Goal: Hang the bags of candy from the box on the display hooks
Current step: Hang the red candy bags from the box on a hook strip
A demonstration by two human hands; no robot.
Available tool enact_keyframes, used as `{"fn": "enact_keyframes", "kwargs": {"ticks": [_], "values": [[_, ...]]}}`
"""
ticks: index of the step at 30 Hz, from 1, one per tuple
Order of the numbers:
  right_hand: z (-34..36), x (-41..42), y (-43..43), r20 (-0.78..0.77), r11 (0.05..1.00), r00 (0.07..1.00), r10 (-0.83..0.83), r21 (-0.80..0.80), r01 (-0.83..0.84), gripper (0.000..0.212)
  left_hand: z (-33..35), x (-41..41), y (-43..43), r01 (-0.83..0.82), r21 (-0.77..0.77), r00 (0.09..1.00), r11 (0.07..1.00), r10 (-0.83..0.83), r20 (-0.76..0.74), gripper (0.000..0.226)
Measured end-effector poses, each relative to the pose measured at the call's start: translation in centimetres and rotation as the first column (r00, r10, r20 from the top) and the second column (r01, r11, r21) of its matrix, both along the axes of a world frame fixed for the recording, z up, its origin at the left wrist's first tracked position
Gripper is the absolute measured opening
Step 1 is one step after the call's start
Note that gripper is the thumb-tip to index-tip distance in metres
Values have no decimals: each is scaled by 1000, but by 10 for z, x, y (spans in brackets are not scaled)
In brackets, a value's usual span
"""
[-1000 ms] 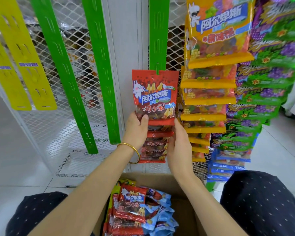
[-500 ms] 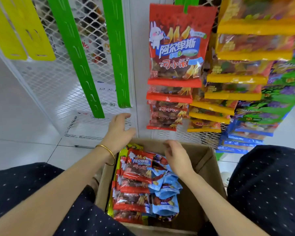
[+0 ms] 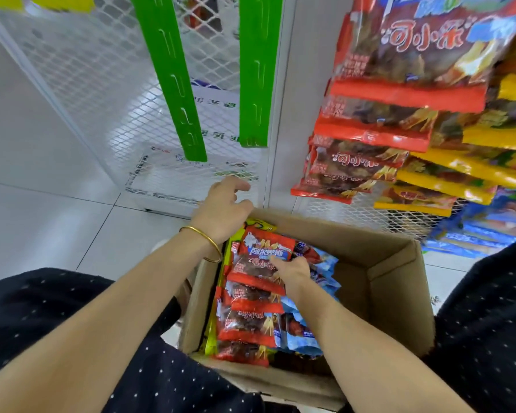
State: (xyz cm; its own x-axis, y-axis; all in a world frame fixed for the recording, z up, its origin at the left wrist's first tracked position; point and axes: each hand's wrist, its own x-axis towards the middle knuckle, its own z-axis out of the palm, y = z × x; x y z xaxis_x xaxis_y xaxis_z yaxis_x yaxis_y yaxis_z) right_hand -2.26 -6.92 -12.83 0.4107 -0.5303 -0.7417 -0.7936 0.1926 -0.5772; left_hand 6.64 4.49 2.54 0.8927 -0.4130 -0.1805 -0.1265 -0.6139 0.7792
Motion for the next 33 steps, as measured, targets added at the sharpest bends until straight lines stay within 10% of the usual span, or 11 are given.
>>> {"fn": "enact_keyframes", "kwargs": {"ticks": [12, 15, 19, 24, 29, 33], "values": [[63, -51, -44, 439, 930, 898, -19, 337, -146, 6, 0, -17, -15, 166, 140, 985, 976, -157, -72, 50], [100, -64, -57, 534, 934, 845, -22, 313, -173, 4, 17, -30, -29, 208, 10, 978, 978, -208, 22, 22], [147, -75, -66, 670, 986, 736, 92, 41, -161, 10, 51, -40, -38, 229, -131, 970, 965, -215, 115, 13], [233, -87, -67, 835, 871, 379, 399, -474, 128, 50, 122, -49, -44, 286, -287, 951, 914, -232, 205, 20], [310, -74, -69, 672, 590, 358, 649, -741, 322, 40, 203, -49, -55, 355, -328, 915, 876, -253, 315, 9], [366, -64, -86, 686, 569, 321, 653, -724, 391, 25, 270, -32, -74, 352, -365, 878, 862, -168, 449, 10]]}}
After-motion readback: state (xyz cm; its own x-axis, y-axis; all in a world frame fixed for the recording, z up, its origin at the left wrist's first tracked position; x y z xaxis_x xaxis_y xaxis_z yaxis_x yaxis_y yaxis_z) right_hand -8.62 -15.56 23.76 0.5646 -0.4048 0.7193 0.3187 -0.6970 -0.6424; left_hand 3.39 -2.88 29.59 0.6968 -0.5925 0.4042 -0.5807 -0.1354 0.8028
